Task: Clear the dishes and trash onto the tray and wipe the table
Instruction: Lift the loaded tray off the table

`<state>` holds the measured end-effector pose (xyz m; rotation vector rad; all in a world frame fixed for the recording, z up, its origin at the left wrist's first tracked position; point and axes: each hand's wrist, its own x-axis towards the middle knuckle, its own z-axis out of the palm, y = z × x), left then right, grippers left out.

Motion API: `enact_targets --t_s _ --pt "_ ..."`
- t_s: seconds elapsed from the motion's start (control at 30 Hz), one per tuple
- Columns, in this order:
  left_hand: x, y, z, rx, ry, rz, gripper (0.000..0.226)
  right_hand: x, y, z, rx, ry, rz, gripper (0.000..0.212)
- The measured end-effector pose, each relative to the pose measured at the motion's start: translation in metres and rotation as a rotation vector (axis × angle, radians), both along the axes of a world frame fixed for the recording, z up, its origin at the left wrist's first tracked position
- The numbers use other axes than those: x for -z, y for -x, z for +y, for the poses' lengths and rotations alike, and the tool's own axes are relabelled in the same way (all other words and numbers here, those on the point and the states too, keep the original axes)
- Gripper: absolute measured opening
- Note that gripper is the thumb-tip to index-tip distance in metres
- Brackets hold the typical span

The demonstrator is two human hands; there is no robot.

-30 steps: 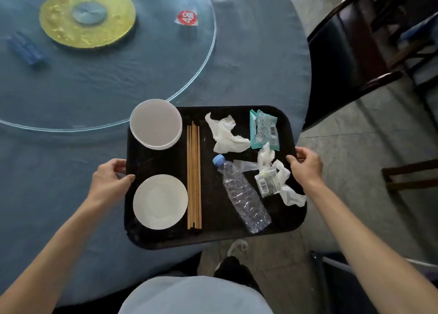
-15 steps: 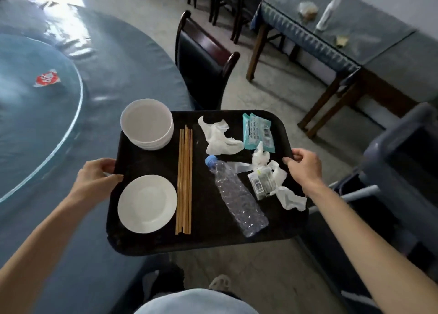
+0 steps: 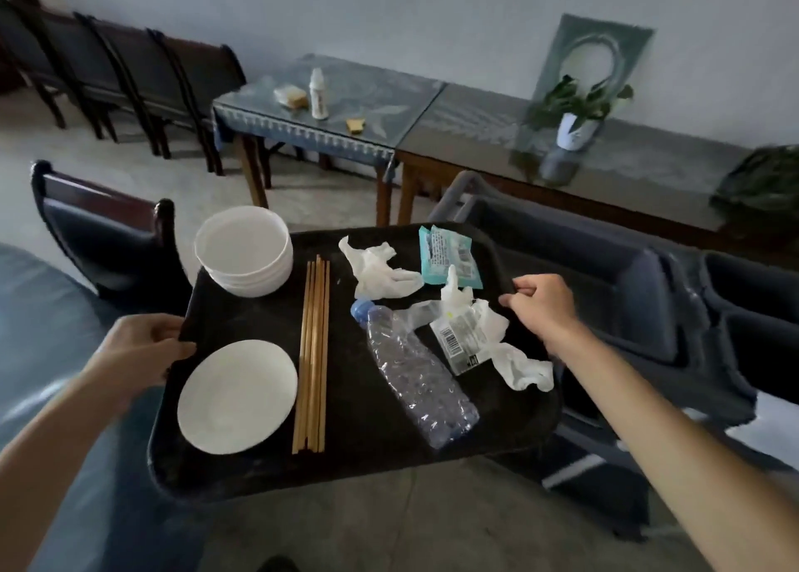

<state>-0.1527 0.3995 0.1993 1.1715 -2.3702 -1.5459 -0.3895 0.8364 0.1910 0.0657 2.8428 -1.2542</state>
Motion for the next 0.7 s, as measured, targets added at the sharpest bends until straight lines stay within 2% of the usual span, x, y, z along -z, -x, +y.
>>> enact_targets --t_s 0.13,0.33,0.63,0.7 --pt "-0.018 0.073 0.040 0.170 0.024 0.003 0.022 -0.011 0.019 0.070 0.136 0.030 -0.021 0.030" --pt "-0.030 0.187 0.117 0.347 0.009 0.012 0.024 -0.011 0.051 0.165 0.318 0.034 -0.065 0.049" --pt "0.021 0.367 0.214 0.464 0.079 0.021 0.024 0.014 0.151 0.275 0.475 -0.024 -0.106 0.050" --pt "0.034 0.402 0.229 0.447 0.118 0.015 0.032 0.024 0.172 0.291 0.497 -0.030 -0.133 0.048"
